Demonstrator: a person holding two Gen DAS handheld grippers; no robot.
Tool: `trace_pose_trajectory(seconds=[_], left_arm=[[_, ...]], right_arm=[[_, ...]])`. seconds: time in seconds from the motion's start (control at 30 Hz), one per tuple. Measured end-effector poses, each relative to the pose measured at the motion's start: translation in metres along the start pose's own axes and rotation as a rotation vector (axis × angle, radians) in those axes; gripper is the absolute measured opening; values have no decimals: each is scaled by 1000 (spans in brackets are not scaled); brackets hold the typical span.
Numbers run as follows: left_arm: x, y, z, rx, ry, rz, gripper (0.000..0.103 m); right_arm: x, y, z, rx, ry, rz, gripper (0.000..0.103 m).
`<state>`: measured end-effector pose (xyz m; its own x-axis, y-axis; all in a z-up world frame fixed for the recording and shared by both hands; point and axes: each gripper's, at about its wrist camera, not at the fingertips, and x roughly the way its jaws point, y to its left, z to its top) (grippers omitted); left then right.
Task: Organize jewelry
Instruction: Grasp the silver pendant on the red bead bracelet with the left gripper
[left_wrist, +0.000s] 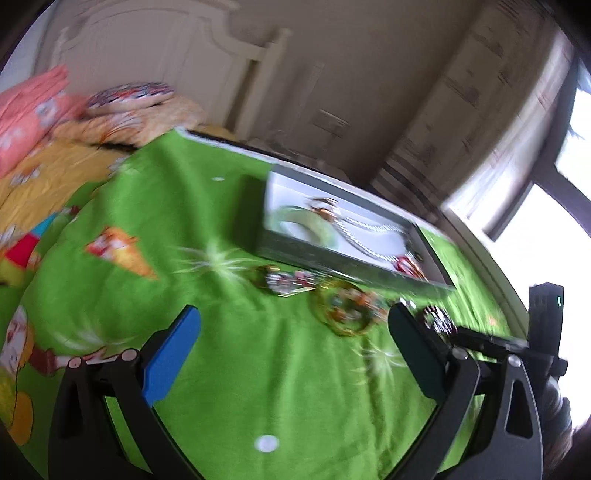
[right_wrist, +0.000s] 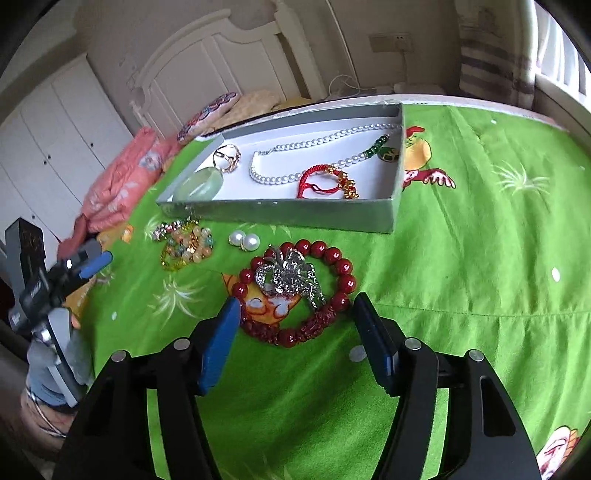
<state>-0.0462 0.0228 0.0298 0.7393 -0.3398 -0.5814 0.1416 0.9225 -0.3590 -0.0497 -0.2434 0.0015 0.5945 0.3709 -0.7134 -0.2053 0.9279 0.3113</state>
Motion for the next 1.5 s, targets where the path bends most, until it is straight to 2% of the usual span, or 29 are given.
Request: trace_pose_trajectory(seconds=[0.07,0.13,0.2,0.27,0.3,0.43,0.47,0.5,0.53,0.6,0.73,0.8,0.87,0.93,1.03,1.17,1.37,1.47,1.5], left_arm=[[8,-20,1,49,29,-46,100],[23,-47,3,124,74,-103,100],[36,-77,2,229,92,-130,100],[50,-110,-1,396,103,-189,100],[56,-120,-1,448,115,-204,100],[83,-164,-4,672,167,-225,100],[88,-169,-4,699,175,-223,99],[97,-175,-4,734,196,-226,90],[104,-179,-5,750,229,-244,78],[116,-180,-2,754,281,-277,67],[128,-182,1,775,329,-340,66],[131,-182,0,794,352,-373,62],[133,-181,-1,800,372,-405,55],[135,-183,-1,807,379,-425,37],[134,-186,-11,866,411,-419,25],[127,-182,-17,893,443,-448,24],[128,-183,-22,895,475,-474,29],[130,-186,-23,887,497,-491,29],[130,-187,-23,887,498,-490,25]], right_arm=[[1,8,-2,-42,-2,-33,62],[0,18,-7,-94,2,-24,62],[-6,21,-11,-113,-6,2,62],[-12,22,-16,-115,-10,19,62],[-16,22,-20,-112,-13,25,62],[-28,17,-28,-95,-23,38,62],[-30,15,-28,-87,-29,44,62],[-33,13,-29,-77,-34,53,62],[-35,11,-30,-71,-39,61,62],[-38,10,-31,-66,-47,71,62],[-39,6,-30,-46,-51,81,62],[-41,5,-31,-44,-56,90,62],[-43,2,-31,-31,-66,96,62],[-51,-7,-31,9,-101,127,62],[-63,-30,-31,116,-152,196,62],[-69,-47,-31,197,-175,246,62],[-66,-44,-27,190,-169,226,62],[-63,-46,-24,201,-167,225,62],[-63,-46,-24,202,-166,224,62]])
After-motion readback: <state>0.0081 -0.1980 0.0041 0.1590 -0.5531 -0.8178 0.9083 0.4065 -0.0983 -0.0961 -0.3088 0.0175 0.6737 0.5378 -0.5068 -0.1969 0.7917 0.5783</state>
